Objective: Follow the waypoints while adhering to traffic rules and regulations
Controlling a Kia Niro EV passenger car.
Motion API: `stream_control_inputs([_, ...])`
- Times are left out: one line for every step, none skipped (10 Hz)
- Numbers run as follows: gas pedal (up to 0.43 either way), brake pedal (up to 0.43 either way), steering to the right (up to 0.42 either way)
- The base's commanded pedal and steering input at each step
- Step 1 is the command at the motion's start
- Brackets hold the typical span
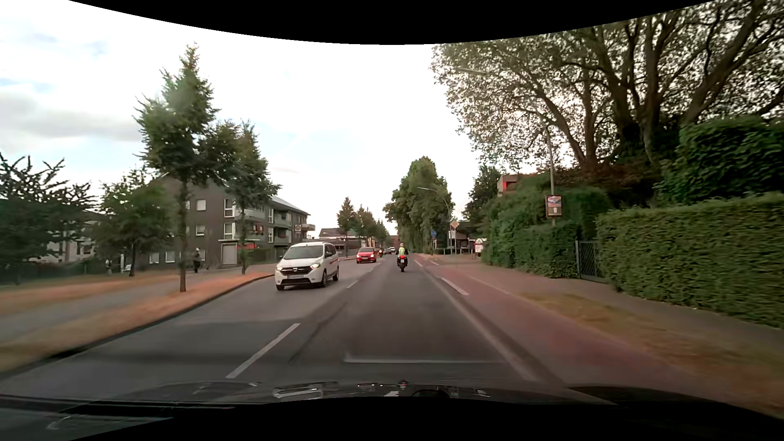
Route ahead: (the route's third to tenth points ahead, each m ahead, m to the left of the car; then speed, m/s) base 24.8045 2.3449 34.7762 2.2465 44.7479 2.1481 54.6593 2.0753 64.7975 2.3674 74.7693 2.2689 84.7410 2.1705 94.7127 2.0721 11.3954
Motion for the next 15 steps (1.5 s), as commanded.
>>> stream_control_inputs([0.177,0.0,-0.002])
stream_control_inputs([0.177,0.0,-0.002])
stream_control_inputs([0.177,0.0,-0.002])
stream_control_inputs([0.177,0.0,-0.003])
stream_control_inputs([0.177,0.0,-0.004])
stream_control_inputs([0.177,0.0,-0.004])
stream_control_inputs([0.177,0.0,-0.004])
stream_control_inputs([0.169,0.0,-0.004])
stream_control_inputs([0.169,0.0,-0.004])
stream_control_inputs([0.169,0.0,-0.005])
stream_control_inputs([0.169,0.0,-0.005])
stream_control_inputs([0.169,0.0,-0.005])
stream_control_inputs([0.169,0.0,-0.003])
stream_control_inputs([0.169,0.0,-0.003])
stream_control_inputs([0.169,0.0,-0.003])
